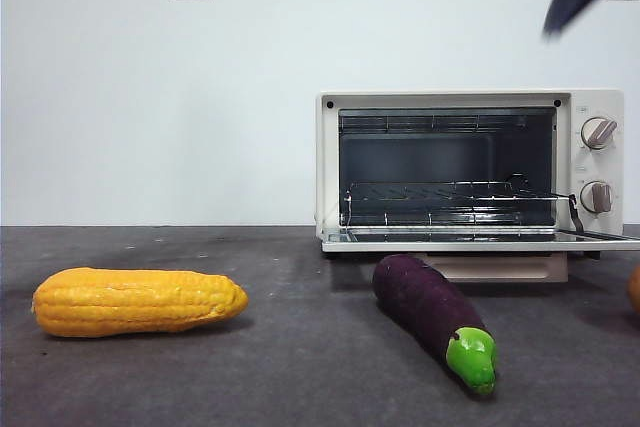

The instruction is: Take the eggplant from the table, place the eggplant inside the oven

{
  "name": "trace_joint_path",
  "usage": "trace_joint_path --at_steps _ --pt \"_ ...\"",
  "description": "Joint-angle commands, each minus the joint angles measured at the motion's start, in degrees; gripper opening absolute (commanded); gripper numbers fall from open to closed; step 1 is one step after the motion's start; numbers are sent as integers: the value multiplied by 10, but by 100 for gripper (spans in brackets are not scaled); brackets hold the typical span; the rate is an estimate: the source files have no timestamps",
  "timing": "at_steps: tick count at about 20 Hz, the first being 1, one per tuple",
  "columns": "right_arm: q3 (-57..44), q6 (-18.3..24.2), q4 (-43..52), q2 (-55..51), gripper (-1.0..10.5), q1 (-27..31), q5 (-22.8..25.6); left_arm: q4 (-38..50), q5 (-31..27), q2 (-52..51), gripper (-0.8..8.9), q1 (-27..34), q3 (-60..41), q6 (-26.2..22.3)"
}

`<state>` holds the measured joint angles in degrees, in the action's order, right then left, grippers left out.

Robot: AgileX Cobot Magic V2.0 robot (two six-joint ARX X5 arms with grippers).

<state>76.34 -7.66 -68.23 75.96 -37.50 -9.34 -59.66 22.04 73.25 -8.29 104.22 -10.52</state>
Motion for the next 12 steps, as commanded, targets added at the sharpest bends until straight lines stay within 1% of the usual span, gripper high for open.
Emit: trace_joint_path --at_steps 1,6,9,12 --pt "-77 -45 56 4 504 -13 2 0 31 -3 -5 1 -5 -7" --pt "-165 -91 148 8 504 -34 2 -1 63 -3 -5 -5 -5 -7" --pt "-196 -109 184 13 504 -42 2 -6 84 -2 -5 -9 -5 -16" --pt "-216 -131 220 20 504 -50 4 -9 86 -2 -5 -15 -5 -17"
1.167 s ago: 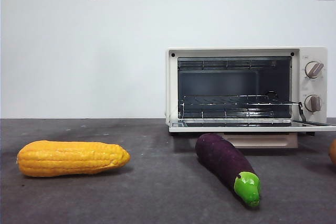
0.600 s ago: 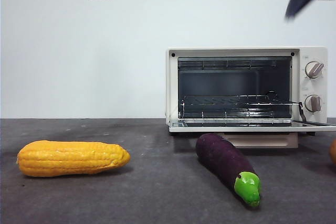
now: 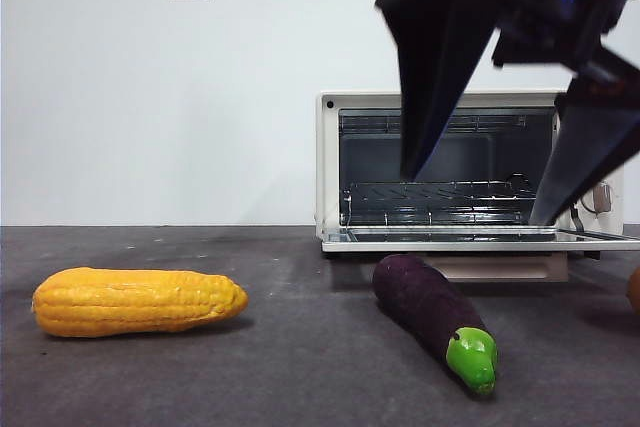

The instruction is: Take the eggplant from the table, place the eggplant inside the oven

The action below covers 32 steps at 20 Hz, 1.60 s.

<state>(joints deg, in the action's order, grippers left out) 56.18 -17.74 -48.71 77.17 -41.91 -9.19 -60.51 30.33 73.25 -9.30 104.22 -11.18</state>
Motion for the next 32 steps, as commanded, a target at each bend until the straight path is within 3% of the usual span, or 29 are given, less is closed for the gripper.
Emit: trace_joint_path --at_steps 1,4,10,18,23,28,30,32 --pt "-20 -38 39 10 504 -8 3 -1 3 -2 -5 -8 -5 -11" --pt "-49 -68 90 27 503 -17 17 -3 3 -2 -5 -19 -5 -13" --pt "-60 -68 110 102 498 -24 22 -6 3 -2 -5 -22 -5 -15" --pt "-60 -84 120 119 -14 -39 72 -8 2 -1 -5 -22 -5 -21" --pt "-58 -80 109 106 -12 -54 77 -7 1 -1 -5 -22 -5 -21" --pt "-28 -75 66 10 -12 -76 72 -6 1 -1 -5 -22 -5 -24" --pt "-2 -54 63 -19 -12 -63 78 -7 2 0 -5 -22 -5 -24" --pt "32 -39 51 -18 -12 -13 67 -7 2 0 -5 -22 -5 -24"
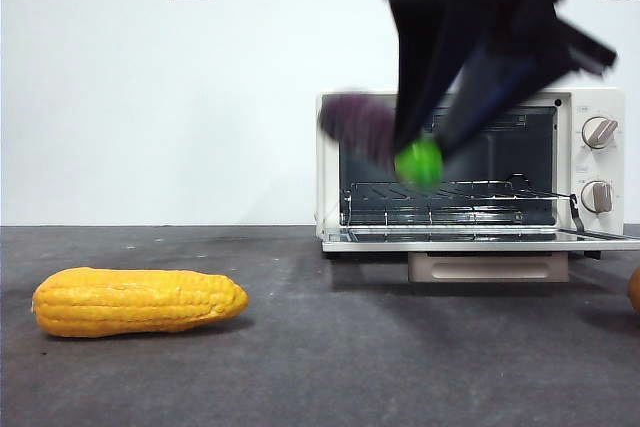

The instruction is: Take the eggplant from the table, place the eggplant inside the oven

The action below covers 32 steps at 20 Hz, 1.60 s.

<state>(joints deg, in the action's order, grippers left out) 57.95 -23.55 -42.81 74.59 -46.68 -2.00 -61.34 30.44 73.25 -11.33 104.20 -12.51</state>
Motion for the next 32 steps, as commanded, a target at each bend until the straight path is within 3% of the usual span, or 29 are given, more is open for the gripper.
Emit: trace_joint_path --at_steps 1,4,9,13,19,23,27,28,30,32 --pt "28 28 -9 17 -12 70 -31 1 1 0 -5 -3 -5 -10" --pt "46 38 -9 45 -12 151 -103 -3 0 -1 -5 -11 -5 -10" --pt "72 56 8 106 -12 238 -139 -4 0 0 -5 -11 -5 -10" --pt "96 23 66 170 -12 277 -172 -11 0 0 -5 -12 -5 -10" --pt "141 -49 153 246 -12 299 -173 -18 0 0 -5 -20 -5 -10" --pt "150 -112 211 257 -11 306 -135 -21 0 -1 -5 -23 -5 -10" --pt "150 -129 240 257 12 307 -109 -24 0 -1 -5 -23 -5 -10" --pt "150 -129 243 257 46 307 -98 -25 0 0 -5 -23 -5 -10" --pt "150 -129 252 257 220 307 -89 -25 0 -1 -5 -23 -5 -10" --pt "150 -136 258 257 241 307 -80 -26 0 -1 -5 -23 -5 -10"
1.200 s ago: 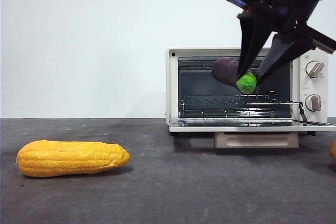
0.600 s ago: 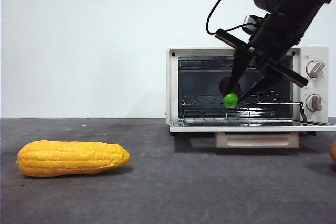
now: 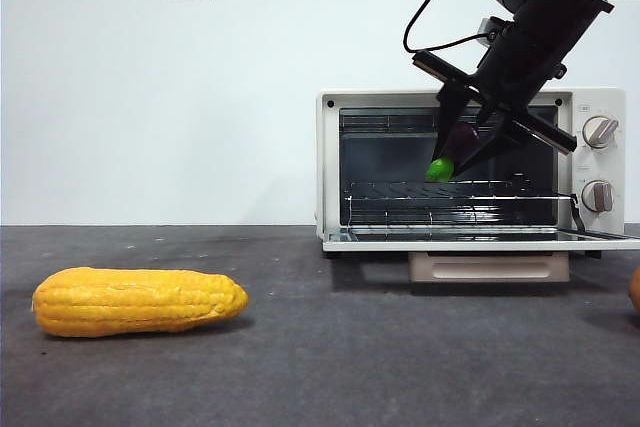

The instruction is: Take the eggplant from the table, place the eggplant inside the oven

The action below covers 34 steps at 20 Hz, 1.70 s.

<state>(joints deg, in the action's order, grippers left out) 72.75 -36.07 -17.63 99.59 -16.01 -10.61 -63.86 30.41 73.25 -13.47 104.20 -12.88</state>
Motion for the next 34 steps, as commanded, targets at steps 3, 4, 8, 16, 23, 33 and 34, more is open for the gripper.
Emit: trace_joint_path --at_steps 3,4,8,16,23,33,34 --pt "2 -14 15 7 253 0 13 -6 0 -1 -5 -10 -5 -7" --pt "2 -14 15 7 253 0 14 -8 0 -1 -5 -13 -5 -9" --pt "2 -12 13 7 253 0 17 -9 0 0 -5 -20 -5 -9" --pt "3 -8 0 -12 253 -1 1 -9 0 0 -5 -20 -5 -9" --pt "3 36 -45 -103 253 -1 -12 -8 0 0 -5 -20 -5 -9" --pt "4 171 -167 -299 253 -1 -49 -8 0 0 -5 -20 -5 -9" --pt "5 173 -176 -314 253 -1 -53 -8 0 0 -5 -20 -5 -9"
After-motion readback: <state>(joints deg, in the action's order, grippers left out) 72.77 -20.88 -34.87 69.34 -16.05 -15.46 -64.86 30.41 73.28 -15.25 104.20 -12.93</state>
